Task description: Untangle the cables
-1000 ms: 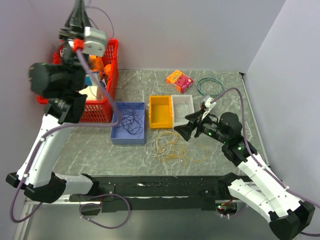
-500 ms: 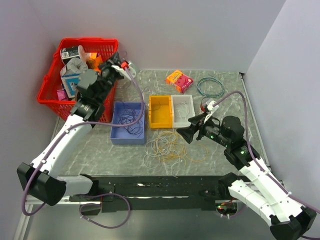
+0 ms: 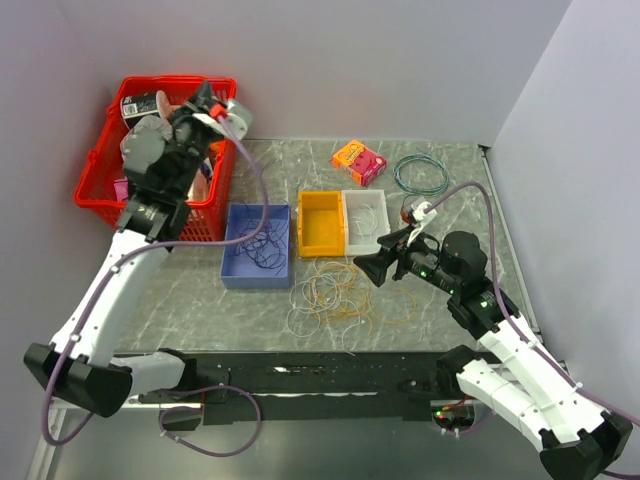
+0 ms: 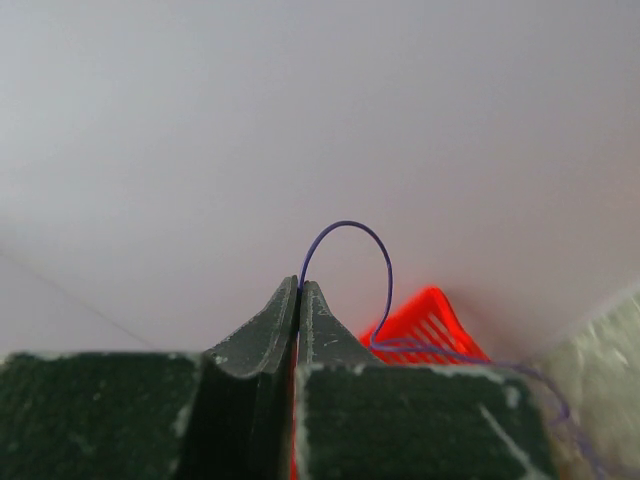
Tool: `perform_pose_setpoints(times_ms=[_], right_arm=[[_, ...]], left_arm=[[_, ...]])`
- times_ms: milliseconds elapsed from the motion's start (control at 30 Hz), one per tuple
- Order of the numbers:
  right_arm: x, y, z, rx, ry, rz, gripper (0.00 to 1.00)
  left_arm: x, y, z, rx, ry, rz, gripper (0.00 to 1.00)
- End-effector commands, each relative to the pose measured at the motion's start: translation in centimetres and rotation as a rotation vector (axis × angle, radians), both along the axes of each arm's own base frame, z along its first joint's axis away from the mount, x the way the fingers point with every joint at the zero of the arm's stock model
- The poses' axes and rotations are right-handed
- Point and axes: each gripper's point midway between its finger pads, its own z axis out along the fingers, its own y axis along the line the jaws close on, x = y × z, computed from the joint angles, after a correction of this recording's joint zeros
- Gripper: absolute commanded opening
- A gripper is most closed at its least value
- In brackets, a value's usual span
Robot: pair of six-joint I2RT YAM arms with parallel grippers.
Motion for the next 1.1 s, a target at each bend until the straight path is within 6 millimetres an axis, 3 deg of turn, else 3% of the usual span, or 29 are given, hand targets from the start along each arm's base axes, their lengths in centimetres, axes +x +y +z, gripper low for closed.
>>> perform_pose_setpoints(times_ms=[0, 167, 300, 367, 700, 900, 1067], right_arm=[[0.4, 0.0, 0.5, -0.001, -0.029, -0.006, 0.92], [0.5, 0.1, 0.5, -0.016, -0.024, -0.002, 0.92], [0.4, 0.1, 0.5, -0.012, -0.026, -0.002, 0.92], [0.4, -0.1, 0.4, -0.01, -0.026, -0.009, 0.92], [0.2, -0.4, -0.2, -0.02, -0.011, -0.024, 0.92], [0.3, -0.4, -0.4, -0.015, -0.005, -0.027, 0.92], [0.2, -0.3, -1.1, -0.021, 0.016, -0.02, 0.92]], left_arm=[[-3.6, 1.2, 4.9, -0.049, -0.085, -0.01, 0.01], [-4.4, 1.9, 5.1, -0.02, -0.104, 0.011, 0.01], [-4.2, 1.1, 3.2, -0.03, -0.045, -0.038, 0.01], [-4.1, 0.3, 0.9, -0.029, 0.018, -0.079, 0.01], [-2.6, -0.8, -7.0, -0.006, 0.182, -0.109, 0.01], [-2.1, -1.5, -13.7, 0.023, 0.32, -0.135, 0.01], [-1.7, -3.4, -21.0, -0.005, 0.535, -0.184, 0.01]])
